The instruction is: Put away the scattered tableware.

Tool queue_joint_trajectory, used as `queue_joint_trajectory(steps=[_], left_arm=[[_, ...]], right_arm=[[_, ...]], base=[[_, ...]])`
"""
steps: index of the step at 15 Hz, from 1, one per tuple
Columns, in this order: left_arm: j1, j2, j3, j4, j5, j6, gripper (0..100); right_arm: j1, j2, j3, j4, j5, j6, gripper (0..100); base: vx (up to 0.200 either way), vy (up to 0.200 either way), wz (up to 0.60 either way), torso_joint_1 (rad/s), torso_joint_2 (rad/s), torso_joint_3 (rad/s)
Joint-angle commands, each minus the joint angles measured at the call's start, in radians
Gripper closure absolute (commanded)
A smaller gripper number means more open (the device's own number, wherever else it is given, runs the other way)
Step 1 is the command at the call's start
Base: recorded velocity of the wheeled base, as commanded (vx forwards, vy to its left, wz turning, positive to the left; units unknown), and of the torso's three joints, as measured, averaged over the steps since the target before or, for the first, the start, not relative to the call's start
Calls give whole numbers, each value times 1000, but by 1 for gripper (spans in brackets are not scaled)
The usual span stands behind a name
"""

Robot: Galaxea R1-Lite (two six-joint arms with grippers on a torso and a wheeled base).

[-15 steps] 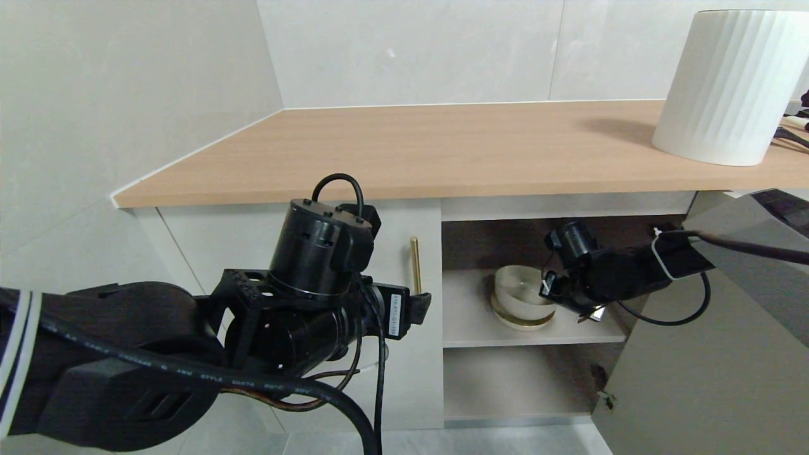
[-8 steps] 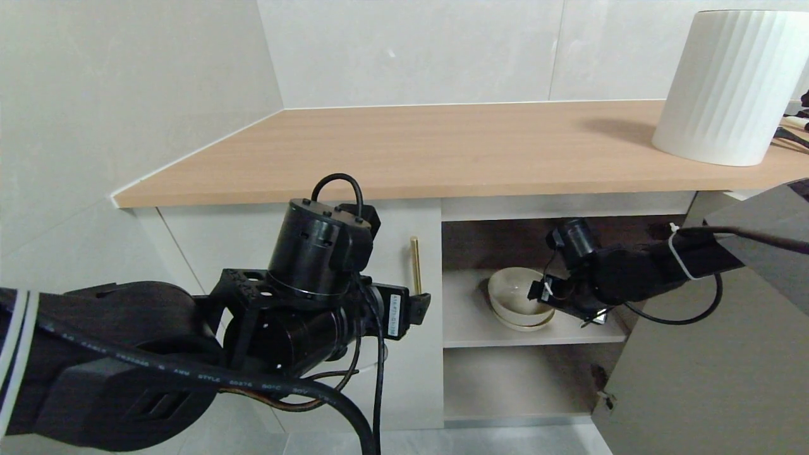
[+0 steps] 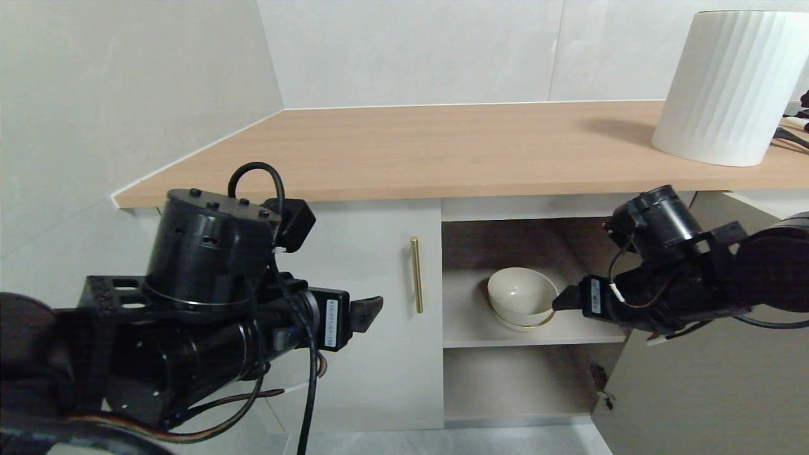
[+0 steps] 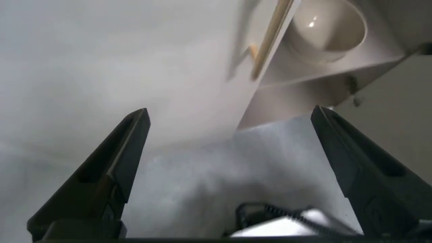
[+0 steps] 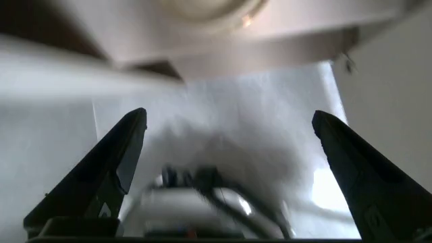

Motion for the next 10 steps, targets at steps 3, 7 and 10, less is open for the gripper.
queue_joint_trajectory(steps=[3,7,10], left_arm=[[2,-115,69,12,0,7,0],[-6,-100,66,35,0,9,0],[-8,-91,66,35,2,7,0]], right_arm=[[54,-241,85,94,8,-5,0],[135,-219,86,91,-10,-10,0],[138,-200,86,90,-18,-8,0]], base=[[-200,0,0,2,2,-1],[-200,0,0,-2,5,4],[-200,0,0,1,2,5]])
